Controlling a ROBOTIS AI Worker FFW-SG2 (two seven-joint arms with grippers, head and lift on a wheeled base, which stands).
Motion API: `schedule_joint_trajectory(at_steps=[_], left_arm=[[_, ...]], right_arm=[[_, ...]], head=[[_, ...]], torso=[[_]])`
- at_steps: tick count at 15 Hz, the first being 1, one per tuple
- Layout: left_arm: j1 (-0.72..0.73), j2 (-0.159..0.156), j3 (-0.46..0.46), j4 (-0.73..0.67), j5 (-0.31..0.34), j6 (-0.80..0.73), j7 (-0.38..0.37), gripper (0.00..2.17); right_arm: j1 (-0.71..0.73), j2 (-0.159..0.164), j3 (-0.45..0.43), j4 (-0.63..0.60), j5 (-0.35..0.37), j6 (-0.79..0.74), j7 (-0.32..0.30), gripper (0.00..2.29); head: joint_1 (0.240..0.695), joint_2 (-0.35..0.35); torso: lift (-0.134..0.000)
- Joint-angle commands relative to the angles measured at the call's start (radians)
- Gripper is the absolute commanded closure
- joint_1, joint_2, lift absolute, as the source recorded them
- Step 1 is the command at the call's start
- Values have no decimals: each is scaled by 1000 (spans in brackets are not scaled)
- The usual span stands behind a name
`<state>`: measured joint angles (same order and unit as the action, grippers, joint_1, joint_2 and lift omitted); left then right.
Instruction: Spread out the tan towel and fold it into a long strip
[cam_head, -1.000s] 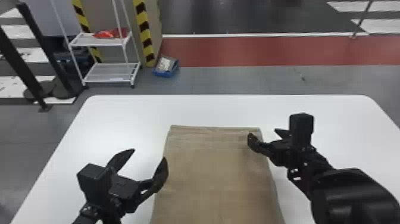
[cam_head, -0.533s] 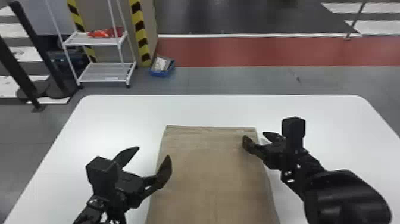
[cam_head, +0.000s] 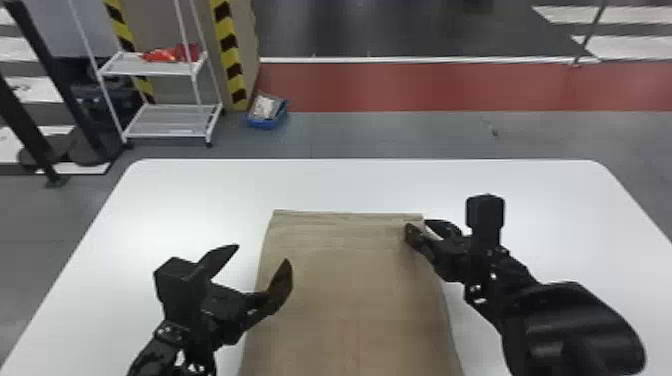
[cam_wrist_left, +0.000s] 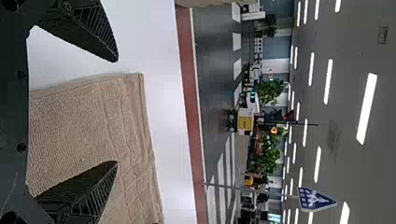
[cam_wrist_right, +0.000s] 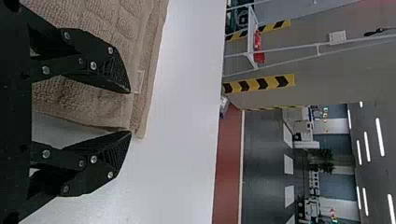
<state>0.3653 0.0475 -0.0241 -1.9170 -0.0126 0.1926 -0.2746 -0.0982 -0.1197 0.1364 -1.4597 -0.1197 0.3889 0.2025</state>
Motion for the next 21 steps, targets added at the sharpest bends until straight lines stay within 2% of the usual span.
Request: schedule_joint_trajectory(at_steps=[1,3,4,5,6,7,11,12,14,15,21], left_arm=[[-3,0,0,1,0,0,0,93],[-5,0,0,1,0,0,0,93],[-5,0,-2,1,0,0,0,93],[-5,0,0,1,-1,0,0,93],[-6,0,-2,7,0,0,0,93],[-8,0,-2,12,0,0,0,93],[-22,0,-11,24,2,0,0,93],[-23,0,-11,26,0,0,0,93],[-29,2,-11,32,2,0,0,93],[-37,3,-11,39,3,0,0,93],[-66,9,-13,72,8,3,0,93]], right_arm=[[-5,0,-1,1,0,0,0,684],[-11,0,-1,5,2,0,0,819],[-12,0,-3,10,0,3,6,815],[-12,0,-4,13,-5,3,11,799],[-12,0,-3,15,-8,3,11,613],[-12,0,2,16,-5,0,12,549],[-21,0,11,30,3,3,14,559],[-23,0,17,32,5,6,18,664],[-25,0,25,33,14,15,18,687],[-25,0,25,35,15,15,18,822],[-21,0,17,21,9,12,18,842]], head=[[695,9],[695,7],[695,7],[695,7],[695,6],[695,7],[695,8],[695,7],[695,10],[695,12],[695,15]], torso=[[-119],[-119],[-119],[-119],[-119],[-119],[-119],[-119],[-119],[-119],[-119]])
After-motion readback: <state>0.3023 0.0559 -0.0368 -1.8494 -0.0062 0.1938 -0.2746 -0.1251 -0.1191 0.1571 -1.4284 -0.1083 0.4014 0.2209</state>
